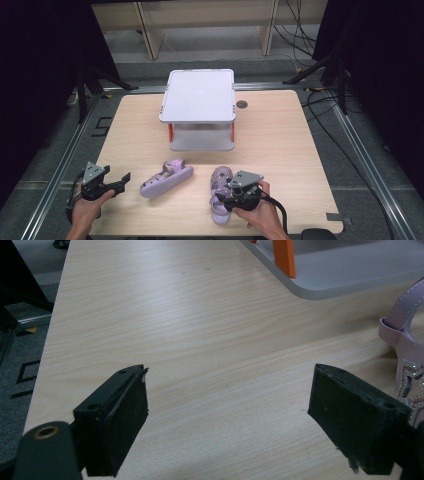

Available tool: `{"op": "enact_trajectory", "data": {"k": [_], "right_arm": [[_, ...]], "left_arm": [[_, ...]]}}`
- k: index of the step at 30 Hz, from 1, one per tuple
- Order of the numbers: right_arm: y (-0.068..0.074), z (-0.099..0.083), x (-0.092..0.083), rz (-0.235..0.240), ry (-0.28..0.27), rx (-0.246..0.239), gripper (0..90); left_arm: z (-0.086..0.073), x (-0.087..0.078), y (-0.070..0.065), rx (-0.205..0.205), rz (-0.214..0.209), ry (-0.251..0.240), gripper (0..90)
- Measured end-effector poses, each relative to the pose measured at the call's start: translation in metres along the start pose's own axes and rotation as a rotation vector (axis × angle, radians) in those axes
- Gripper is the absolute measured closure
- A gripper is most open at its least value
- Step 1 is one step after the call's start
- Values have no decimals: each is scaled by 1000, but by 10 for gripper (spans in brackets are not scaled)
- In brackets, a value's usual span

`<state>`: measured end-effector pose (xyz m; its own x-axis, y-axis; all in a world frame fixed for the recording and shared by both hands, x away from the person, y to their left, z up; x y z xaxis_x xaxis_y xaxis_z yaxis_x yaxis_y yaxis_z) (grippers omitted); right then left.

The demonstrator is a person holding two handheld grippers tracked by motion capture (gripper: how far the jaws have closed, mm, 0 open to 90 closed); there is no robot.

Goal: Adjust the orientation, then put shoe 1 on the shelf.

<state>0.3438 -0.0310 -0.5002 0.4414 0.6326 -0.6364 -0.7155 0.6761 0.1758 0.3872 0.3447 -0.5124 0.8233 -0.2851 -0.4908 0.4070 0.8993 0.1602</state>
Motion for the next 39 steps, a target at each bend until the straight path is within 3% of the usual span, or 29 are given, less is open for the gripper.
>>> {"op": "enact_trajectory", "data": {"k": [14, 18, 23, 25, 27, 30, 35, 38, 39], "right_arm": [[-2, 2, -13, 40, -27, -2, 412], [-3, 1, -12, 37, -21, -7, 412], [-2, 0, -10, 31, -5, -19, 410], [-2, -1, -9, 25, 1, -46, 410], [-1, -3, -8, 17, 10, -30, 410], [-1, -4, -5, 14, 17, -45, 415], [1, -5, 2, 6, 36, -70, 489], [-3, -3, 3, -14, 21, -95, 613], [-3, -3, 3, -14, 21, -95, 613]], "left_arm": [[2, -1, 1, -16, 6, 3, 153], [3, 1, -2, -10, -13, -2, 153], [2, 1, -2, -13, -10, 1, 153], [1, 3, -3, -11, -15, 4, 153], [1, 2, -3, -9, -15, 4, 153], [2, 2, -3, -15, -15, 0, 153], [1, 0, -2, -10, -11, -3, 153], [2, 0, -2, -9, -12, -3, 153], [2, 0, -2, -10, -13, -6, 153]]}}
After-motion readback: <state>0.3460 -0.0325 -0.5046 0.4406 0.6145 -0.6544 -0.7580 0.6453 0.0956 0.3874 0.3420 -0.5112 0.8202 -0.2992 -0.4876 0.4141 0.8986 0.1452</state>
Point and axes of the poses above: each handheld gripper's, and its own axes: x roughly forward along the jaws, z roughly out of its top, y roughly to its left, the point moved 8 cm from there along x, roughly forward along the jaws, and after that the axes turned 12 degrees about x, right-handed, at the moved point
